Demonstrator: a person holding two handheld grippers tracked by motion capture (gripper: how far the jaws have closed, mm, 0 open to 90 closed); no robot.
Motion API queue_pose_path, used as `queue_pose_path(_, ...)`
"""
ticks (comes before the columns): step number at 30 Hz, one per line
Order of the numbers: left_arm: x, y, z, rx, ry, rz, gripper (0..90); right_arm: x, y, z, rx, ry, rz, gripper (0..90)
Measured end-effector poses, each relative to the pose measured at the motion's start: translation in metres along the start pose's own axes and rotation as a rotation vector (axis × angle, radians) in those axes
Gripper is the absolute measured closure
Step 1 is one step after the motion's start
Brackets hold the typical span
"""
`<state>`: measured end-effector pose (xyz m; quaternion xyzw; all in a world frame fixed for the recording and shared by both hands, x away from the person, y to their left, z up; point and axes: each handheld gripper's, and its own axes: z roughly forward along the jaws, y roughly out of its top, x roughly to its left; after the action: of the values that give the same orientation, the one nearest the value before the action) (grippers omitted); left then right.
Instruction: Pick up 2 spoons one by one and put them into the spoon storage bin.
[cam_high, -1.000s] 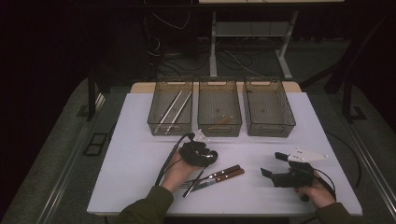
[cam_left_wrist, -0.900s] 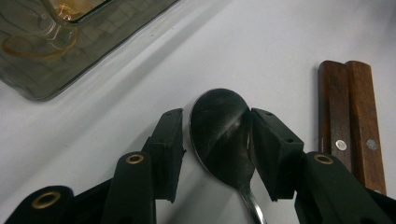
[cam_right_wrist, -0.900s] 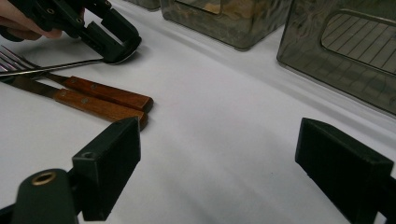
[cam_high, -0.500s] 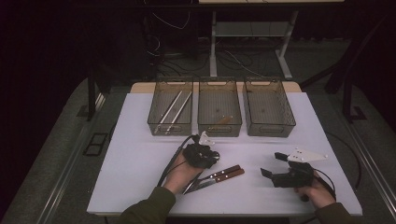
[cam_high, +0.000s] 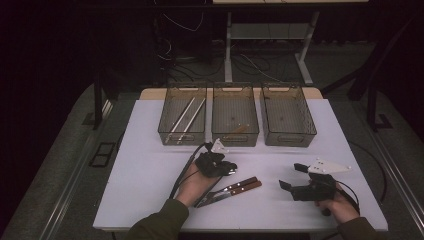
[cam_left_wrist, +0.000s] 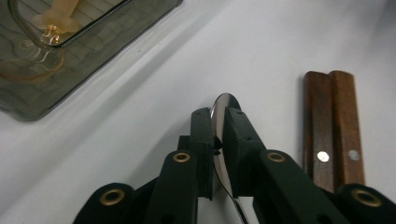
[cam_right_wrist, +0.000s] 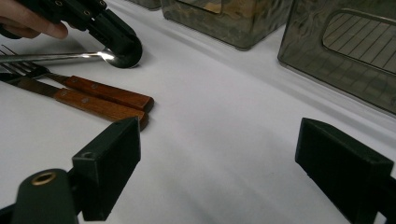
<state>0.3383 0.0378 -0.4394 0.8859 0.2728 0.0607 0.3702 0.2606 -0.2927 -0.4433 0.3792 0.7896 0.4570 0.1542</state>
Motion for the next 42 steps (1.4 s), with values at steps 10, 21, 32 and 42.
queue_pose_path(10,0.005,-0.001,-0.003,-0.005,-0.054,-0.021,87.6,0.0,0.0,0.0,-0.001,0.001,-0.003,14.4)
queue_pose_path(21,0.009,-0.002,-0.011,-0.019,-0.103,-0.011,87.7,0.001,0.0,-0.001,-0.003,0.002,0.0,14.3)
queue_pose_path(32,0.013,-0.003,-0.032,-0.083,-0.121,-0.02,87.7,0.002,0.0,0.001,-0.001,0.006,-0.011,14.4)
queue_pose_path(42,0.018,0.001,-0.043,-0.132,-0.108,-0.023,87.7,0.002,0.0,0.002,0.004,0.008,-0.013,14.4)
